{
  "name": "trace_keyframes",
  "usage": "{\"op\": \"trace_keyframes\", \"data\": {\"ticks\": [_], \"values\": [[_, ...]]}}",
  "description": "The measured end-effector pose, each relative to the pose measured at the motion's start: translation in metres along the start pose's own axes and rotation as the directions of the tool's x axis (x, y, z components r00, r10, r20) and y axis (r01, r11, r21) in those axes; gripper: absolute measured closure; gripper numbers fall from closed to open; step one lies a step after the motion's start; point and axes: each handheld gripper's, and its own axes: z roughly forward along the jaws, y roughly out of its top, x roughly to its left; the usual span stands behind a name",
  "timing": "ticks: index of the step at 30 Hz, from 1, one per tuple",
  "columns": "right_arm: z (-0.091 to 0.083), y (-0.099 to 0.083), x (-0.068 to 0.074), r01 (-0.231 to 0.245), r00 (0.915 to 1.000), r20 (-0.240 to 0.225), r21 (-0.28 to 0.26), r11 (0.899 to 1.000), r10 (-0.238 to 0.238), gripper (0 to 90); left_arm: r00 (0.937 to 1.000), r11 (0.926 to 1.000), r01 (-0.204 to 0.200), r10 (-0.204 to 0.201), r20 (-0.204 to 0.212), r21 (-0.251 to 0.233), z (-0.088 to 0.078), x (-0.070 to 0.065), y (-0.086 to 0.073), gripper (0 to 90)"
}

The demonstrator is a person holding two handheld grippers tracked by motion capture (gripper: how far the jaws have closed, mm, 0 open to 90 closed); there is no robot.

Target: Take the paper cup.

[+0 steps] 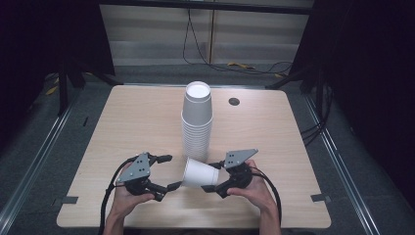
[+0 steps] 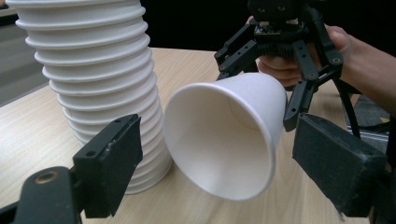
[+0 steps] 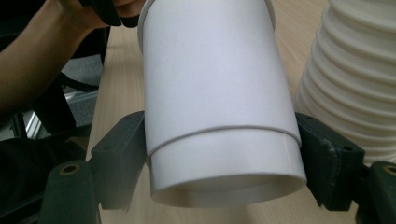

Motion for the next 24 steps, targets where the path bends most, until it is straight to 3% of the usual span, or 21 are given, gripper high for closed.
{"op": "trace_keyframes", "data": {"ticks": [12, 15, 19, 20, 22, 24], "values": [[0.001, -0.015, 0.001, -0.015, 0.9998, 0.007, -0.133, 0.991, 0.016, 23.3, 0.9989, 0.9979, 0.047, -0.046, 0.003, -0.046, 0.002, 0.000, -0.005, 15.6], [0.000, -0.016, 0.001, -0.018, 0.9998, 0.002, -0.142, 0.990, 0.019, 23.3, 0.9989, 0.9981, 0.046, -0.046, 0.002, -0.040, 0.003, 0.000, -0.006, 15.6], [-0.001, -0.015, 0.000, -0.013, 0.9999, 0.001, -0.183, 0.983, 0.013, 23.3, 0.9982, 0.9968, 0.058, -0.059, -0.009, -0.055, 0.001, 0.000, -0.005, 15.6], [-0.003, -0.015, 0.001, -0.010, 0.9999, -0.006, -0.208, 0.978, 0.008, 23.4, 0.9981, 0.9961, 0.061, -0.060, 0.009, -0.064, 0.001, 0.002, -0.005, 15.6], [-0.004, -0.015, 0.002, -0.009, 0.9999, -0.014, -0.224, 0.975, 0.006, 23.3, 0.9978, 0.9953, 0.064, -0.065, -0.009, -0.073, 0.001, 0.002, -0.004, 15.5], [-0.005, -0.015, 0.002, -0.012, 0.9999, -0.013, -0.240, 0.971, 0.009, 23.3, 0.9971, 0.9932, 0.074, -0.073, 0.021, -0.089, 0.001, 0.003, -0.004, 15.5]]}}
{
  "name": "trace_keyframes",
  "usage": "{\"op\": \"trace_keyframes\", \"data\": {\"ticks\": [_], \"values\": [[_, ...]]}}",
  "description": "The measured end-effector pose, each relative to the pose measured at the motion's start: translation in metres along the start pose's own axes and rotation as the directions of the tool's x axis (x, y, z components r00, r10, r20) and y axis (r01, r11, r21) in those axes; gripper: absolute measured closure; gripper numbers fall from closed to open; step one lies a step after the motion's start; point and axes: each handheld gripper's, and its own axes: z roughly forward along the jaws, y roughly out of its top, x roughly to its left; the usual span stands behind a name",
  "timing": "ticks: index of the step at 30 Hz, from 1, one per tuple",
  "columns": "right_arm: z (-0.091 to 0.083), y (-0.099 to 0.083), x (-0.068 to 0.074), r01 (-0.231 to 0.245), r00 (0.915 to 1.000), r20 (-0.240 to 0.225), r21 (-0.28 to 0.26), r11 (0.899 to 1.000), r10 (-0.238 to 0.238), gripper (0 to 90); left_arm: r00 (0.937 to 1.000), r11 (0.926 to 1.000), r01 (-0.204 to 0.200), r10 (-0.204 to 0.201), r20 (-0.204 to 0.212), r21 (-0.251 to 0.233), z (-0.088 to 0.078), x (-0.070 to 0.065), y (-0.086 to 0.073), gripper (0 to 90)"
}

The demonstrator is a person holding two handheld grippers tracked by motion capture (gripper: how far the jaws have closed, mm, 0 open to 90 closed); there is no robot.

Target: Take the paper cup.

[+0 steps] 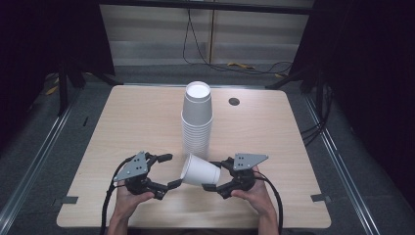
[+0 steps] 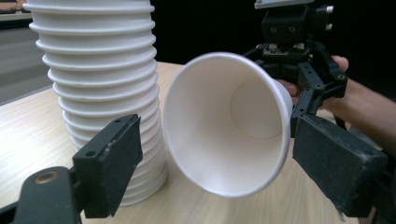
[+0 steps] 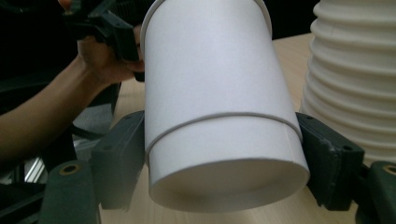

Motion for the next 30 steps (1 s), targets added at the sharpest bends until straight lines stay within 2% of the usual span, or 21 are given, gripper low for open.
{"op": "trace_keyframes", "data": {"ticks": [4, 10, 12, 14, 16, 24, 30], "values": [[-0.001, -0.001, 0.002, -0.005, 0.9997, -0.023, -0.060, 0.998, 0.003, 23.4, 0.9997, 0.9998, 0.017, -0.016, 0.021, -0.012, 0.003, 0.000, 0.000, 15.4], [0.001, -0.003, 0.003, -0.009, 0.9995, -0.032, -0.086, 0.996, 0.006, 23.4, 0.9995, 0.9998, 0.019, -0.019, 0.025, -0.008, 0.008, -0.001, 0.000, 15.2], [0.001, -0.003, 0.003, -0.012, 0.9990, -0.045, -0.112, 0.994, 0.007, 23.5, 0.9989, 0.9995, 0.030, -0.030, 0.036, -0.008, 0.010, -0.001, 0.000, 12.7], [0.001, -0.003, 0.003, -0.013, 0.9989, -0.047, -0.121, 0.993, 0.007, 23.5, 0.9990, 0.9994, 0.036, -0.036, 0.025, -0.003, 0.011, -0.001, -0.001, 10.5], [0.001, -0.004, 0.004, -0.011, 0.9983, -0.059, -0.126, 0.992, 0.004, 23.5, 0.9985, 0.9987, 0.052, -0.052, 0.016, 0.004, 0.014, 0.000, -0.001, 0.0], [0.007, -0.005, 0.004, -0.015, 0.9971, -0.076, -0.142, 0.990, 0.004, 23.5, 0.9971, 0.9982, 0.057, -0.058, 0.049, 0.020, 0.021, -0.001, -0.002, 0.0], [0.010, -0.007, 0.005, -0.017, 0.9968, -0.079, -0.145, 0.989, 0.005, 23.4, 0.9946, 0.9975, 0.070, -0.070, 0.076, 0.013, 0.025, 0.002, -0.002, 0.0]]}}
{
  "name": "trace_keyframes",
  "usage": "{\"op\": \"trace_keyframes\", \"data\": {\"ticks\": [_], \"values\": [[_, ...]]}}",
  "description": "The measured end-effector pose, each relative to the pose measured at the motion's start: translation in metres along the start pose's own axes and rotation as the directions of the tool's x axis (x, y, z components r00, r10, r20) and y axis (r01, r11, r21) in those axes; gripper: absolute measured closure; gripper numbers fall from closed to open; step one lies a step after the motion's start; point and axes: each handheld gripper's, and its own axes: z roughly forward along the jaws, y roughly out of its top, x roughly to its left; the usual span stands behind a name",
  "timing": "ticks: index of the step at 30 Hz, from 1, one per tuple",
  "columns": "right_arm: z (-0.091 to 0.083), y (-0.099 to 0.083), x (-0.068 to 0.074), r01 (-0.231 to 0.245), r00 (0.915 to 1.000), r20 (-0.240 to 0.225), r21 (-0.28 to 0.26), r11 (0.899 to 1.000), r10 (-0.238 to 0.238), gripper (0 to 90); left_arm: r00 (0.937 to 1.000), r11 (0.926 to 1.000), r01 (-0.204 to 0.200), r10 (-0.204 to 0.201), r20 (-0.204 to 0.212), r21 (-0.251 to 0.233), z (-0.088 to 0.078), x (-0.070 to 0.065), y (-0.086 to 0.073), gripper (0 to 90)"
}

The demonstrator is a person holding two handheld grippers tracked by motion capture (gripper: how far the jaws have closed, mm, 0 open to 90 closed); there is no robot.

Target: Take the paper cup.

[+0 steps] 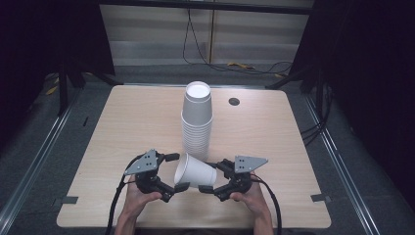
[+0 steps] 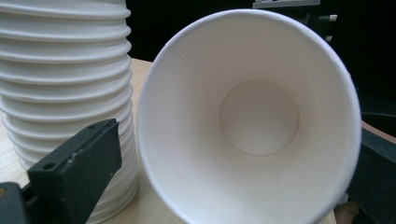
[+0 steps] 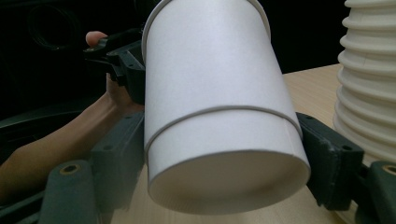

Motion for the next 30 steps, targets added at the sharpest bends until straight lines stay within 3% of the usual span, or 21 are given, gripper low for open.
{"op": "trace_keyframes", "data": {"ticks": [15, 30], "values": [[0.006, 0.000, 0.001, 0.024, 0.9996, -0.014, 0.018, 1.000, -0.024, 23.4, 0.9981, 0.9998, 0.016, -0.017, 0.060, 0.011, 0.011, 0.001, 0.001, 0.2], [0.009, -0.001, 0.003, 0.058, 0.9982, 0.013, 0.056, 0.997, -0.059, 21.1, 0.9984, 0.9998, -0.016, 0.016, 0.055, 0.015, 0.008, -0.001, 0.004, 6.5]]}}
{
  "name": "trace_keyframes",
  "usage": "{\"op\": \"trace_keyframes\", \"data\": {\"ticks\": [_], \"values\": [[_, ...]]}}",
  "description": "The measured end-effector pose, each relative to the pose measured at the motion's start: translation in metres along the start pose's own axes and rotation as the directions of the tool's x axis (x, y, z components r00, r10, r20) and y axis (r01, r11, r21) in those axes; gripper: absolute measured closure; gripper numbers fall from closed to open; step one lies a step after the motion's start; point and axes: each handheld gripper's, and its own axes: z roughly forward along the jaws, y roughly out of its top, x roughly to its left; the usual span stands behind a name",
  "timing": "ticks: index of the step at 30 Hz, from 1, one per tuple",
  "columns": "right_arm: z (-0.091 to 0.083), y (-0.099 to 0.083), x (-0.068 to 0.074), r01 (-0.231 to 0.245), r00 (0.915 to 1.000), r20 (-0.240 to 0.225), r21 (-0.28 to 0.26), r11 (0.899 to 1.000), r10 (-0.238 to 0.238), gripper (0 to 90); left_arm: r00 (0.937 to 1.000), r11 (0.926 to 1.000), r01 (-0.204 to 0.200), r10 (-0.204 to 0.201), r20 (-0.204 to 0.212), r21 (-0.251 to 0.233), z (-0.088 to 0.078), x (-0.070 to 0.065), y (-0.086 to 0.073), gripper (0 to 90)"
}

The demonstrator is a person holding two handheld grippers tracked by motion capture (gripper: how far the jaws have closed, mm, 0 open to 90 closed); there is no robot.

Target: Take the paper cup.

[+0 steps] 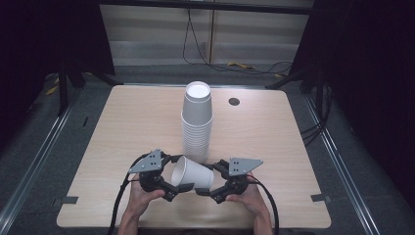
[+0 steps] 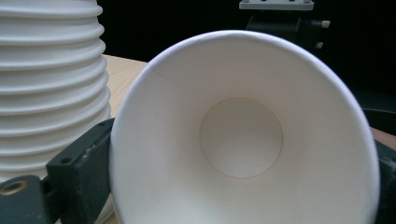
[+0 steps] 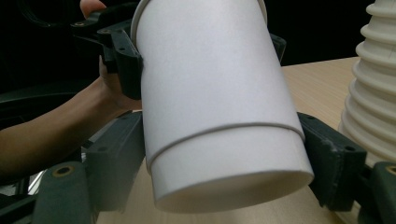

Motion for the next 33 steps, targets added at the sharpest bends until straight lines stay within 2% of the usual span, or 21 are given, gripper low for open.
{"op": "trace_keyframes", "data": {"ticks": [8, 14, 16, 23, 26, 28, 31, 33], "values": [[0.002, 0.000, 0.000, 0.003, 0.9998, 0.019, 0.031, 1.000, -0.003, 17.6, 0.9997, 0.9998, -0.014, 0.014, -0.018, 0.014, 0.000, -0.003, 0.001, 8.7], [0.002, 0.000, -0.001, -0.013, 0.9986, 0.051, 0.050, 0.999, 0.011, 15.3, 0.9982, 0.9995, -0.017, 0.018, -0.057, 0.025, -0.001, -0.004, 0.001, 8.8], [0.001, -0.001, -0.001, -0.016, 0.9958, 0.091, 0.063, 0.998, 0.010, 13.1, 0.9978, 0.9996, -0.017, 0.018, -0.064, 0.022, -0.002, -0.003, 0.001, 8.8], [-0.002, -0.001, -0.001, -0.014, 0.9935, 0.114, 0.066, 0.998, 0.006, 13.2, 0.9961, 0.9997, -0.016, 0.018, -0.087, 0.016, -0.009, -0.001, 0.003, 8.7], [-0.004, -0.002, -0.001, -0.010, 0.9869, 0.161, 0.079, 0.997, -0.003, 13.1, 0.9949, 0.9999, -0.012, 0.013, -0.100, 0.012, -0.012, -0.001, 0.003, 8.7], [-0.005, -0.003, -0.001, -0.010, 0.9845, 0.175, 0.089, 0.996, -0.006, 13.1, 0.9943, 0.9999, -0.011, 0.012, -0.106, 0.011, -0.014, 0.000, 0.003, 8.7], [-0.006, -0.008, -0.002, -0.034, 0.9816, 0.190, 0.086, 0.996, 0.018, 13.0, 0.9934, 0.9999, -0.004, 0.005, -0.115, 0.011, -0.016, 0.000, 0.002, 8.6], [-0.007, -0.011, 0.000, -0.022, 0.9736, 0.228, 0.092, 0.995, 0.000, 12.9, 0.9930, 0.9998, -0.001, 0.003, -0.118, 0.017, -0.018, 0.001, 0.001, 8.7]]}}
